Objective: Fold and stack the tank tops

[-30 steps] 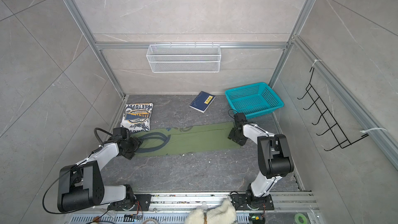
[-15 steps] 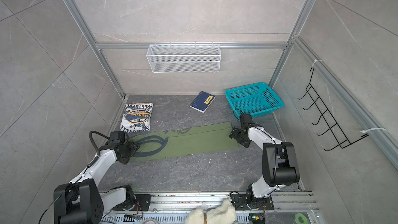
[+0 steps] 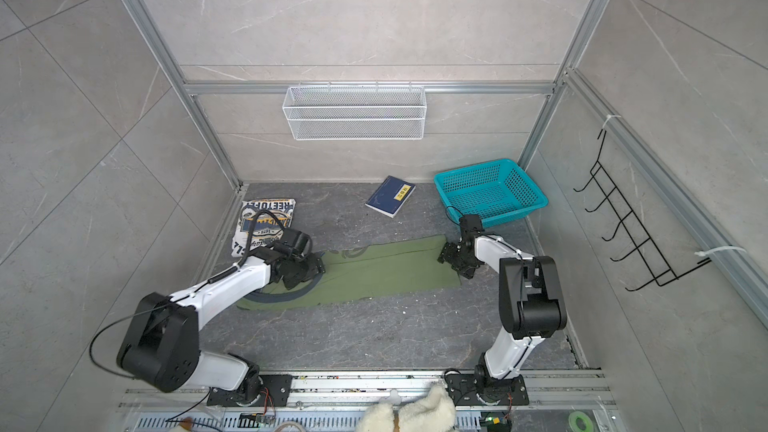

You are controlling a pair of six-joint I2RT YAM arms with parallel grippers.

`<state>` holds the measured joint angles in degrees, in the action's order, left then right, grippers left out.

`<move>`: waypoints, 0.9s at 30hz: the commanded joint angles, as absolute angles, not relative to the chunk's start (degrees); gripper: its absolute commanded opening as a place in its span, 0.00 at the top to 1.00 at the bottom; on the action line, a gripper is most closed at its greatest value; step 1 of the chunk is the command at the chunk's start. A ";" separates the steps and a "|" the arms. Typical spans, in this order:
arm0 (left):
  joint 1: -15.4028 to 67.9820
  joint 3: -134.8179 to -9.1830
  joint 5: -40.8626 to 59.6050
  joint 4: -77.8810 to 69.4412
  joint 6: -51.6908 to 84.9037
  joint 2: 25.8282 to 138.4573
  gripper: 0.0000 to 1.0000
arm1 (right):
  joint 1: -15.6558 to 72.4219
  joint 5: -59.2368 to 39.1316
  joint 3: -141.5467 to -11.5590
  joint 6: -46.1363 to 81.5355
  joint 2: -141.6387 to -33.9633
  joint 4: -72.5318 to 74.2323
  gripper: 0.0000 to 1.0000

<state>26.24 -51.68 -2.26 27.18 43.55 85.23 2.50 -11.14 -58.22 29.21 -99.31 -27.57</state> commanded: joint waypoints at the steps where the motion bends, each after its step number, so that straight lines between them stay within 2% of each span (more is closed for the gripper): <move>1: 29.81 -55.63 -1.21 25.04 44.35 89.62 0.20 | 3.06 -9.09 -59.83 27.77 -101.19 -29.55 0.25; 6: 32.30 -57.80 0.23 23.03 44.45 95.21 0.19 | 4.54 -7.82 -60.99 27.33 -103.31 -30.32 0.28; 13: 32.62 -56.70 -0.95 23.12 44.56 100.56 0.20 | 6.72 -8.30 -62.15 27.14 -105.84 -30.23 0.38; 17: 32.71 -54.27 -1.08 22.32 44.91 101.07 0.20 | 7.88 -8.58 -62.22 27.06 -106.93 -29.97 0.50; 22: 32.80 -51.81 -1.63 21.92 45.28 100.66 0.19 | 8.17 -6.21 -61.73 27.42 -105.11 -30.63 0.76; 27: 34.28 -51.39 -1.67 21.80 45.85 100.28 0.20 | 8.50 -0.29 -62.64 26.91 -99.69 -34.39 0.94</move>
<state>33.56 -54.54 -1.98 19.14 44.31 97.14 8.14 -5.41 -62.85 27.24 -103.07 -29.43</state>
